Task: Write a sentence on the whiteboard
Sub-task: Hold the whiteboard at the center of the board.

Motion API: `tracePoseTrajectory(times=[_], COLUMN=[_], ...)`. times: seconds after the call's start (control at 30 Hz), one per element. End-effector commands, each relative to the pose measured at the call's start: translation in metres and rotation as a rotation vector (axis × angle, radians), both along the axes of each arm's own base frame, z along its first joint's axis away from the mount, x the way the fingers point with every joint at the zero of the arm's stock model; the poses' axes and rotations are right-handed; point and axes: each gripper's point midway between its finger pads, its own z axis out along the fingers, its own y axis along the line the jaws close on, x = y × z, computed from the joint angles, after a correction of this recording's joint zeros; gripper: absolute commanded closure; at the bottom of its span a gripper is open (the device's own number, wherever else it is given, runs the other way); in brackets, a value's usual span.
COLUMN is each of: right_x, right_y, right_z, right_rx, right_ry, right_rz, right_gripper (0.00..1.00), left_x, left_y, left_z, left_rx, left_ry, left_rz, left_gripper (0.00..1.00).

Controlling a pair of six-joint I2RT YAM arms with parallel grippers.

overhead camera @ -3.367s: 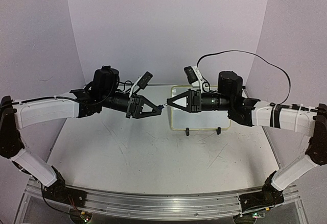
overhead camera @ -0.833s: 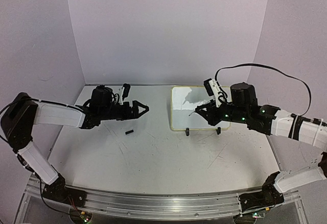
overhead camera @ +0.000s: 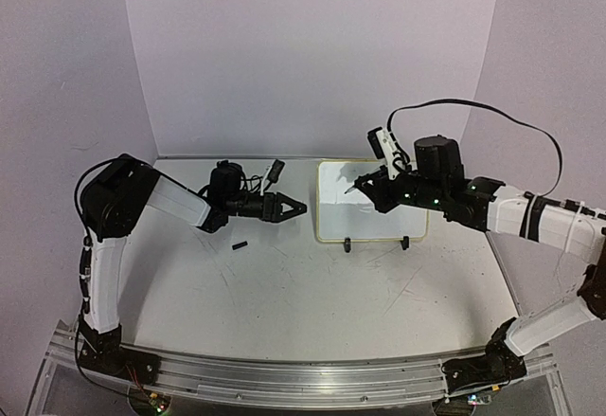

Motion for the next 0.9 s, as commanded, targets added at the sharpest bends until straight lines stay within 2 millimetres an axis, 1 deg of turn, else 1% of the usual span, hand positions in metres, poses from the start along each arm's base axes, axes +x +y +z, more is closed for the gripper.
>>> tracePoseTrajectory(times=[0.0,0.03,0.07,0.1,0.13,0.17,0.2,0.27,0.33,0.37,0.4,0.47,0.53,0.63,0.67,0.77,0.87], right_x=[0.015,0.017,0.020,0.023,0.025,0.029,0.031,0.037,0.041,0.042,0.044,0.049,0.053,0.063,0.065,0.072,0.078], right_y=[0.006,0.006,0.005,0.004,0.004,0.005,0.006,0.009,0.012,0.013,0.015,0.017,0.021,0.028,0.029,0.036,0.037], right_z=[0.024,0.025,0.024,0.025,0.023,0.022,0.020,0.014,0.013,0.013,0.015,0.016,0.014,0.010,0.010,0.007,0.008], right_rx=[0.021,0.027,0.030,0.030,0.029,0.029,0.026,0.007,-0.009,-0.008,-0.028,-0.045,-0.060,-0.089,-0.092,-0.110,-0.127], right_ry=[-0.075,-0.075,-0.074,-0.074,-0.068,-0.065,-0.062,-0.060,-0.073,-0.075,-0.101,-0.117,-0.124,-0.138,-0.140,-0.152,-0.190], right_rz=[-0.013,-0.020,-0.035,-0.054,-0.064,-0.074,-0.076,-0.080,-0.075,-0.072,-0.060,-0.058,-0.054,-0.044,-0.045,-0.032,-0.036], right_gripper=[1.00,1.00,1.00,1.00,1.00,1.00,1.00,1.00,1.00,1.00,1.00,1.00,1.00,1.00,1.00,1.00,1.00], left_x=[0.001,0.005,0.009,0.012,0.014,0.019,0.021,0.020,0.018,0.018,0.018,0.019,0.021,0.022,0.023,0.024,0.023], left_y=[-0.027,-0.032,-0.035,-0.038,-0.040,-0.045,-0.048,-0.058,-0.064,-0.065,-0.066,-0.067,-0.066,-0.068,-0.067,-0.067,-0.066], left_z=[0.012,0.013,0.007,0.010,0.004,0.006,0.003,0.002,-0.002,-0.001,-0.002,-0.001,0.000,-0.005,-0.005,-0.010,-0.014], left_rx=[-0.064,-0.070,-0.068,-0.075,-0.073,-0.083,-0.085,-0.095,-0.097,-0.099,-0.099,-0.100,-0.099,-0.097,-0.097,-0.091,-0.088], left_ry=[-0.056,-0.061,-0.051,-0.054,-0.044,-0.044,-0.035,-0.033,-0.031,-0.033,-0.033,-0.041,-0.051,-0.043,-0.043,-0.048,-0.043], left_rz=[-0.100,-0.102,-0.102,-0.103,-0.102,-0.106,-0.112,-0.136,-0.157,-0.159,-0.161,-0.155,-0.144,-0.147,-0.146,-0.142,-0.148], left_gripper=[0.20,0.22,0.23,0.24,0.26,0.31,0.34,0.41,0.47,0.50,0.59,0.69,0.72,0.81,0.81,0.89,0.96])
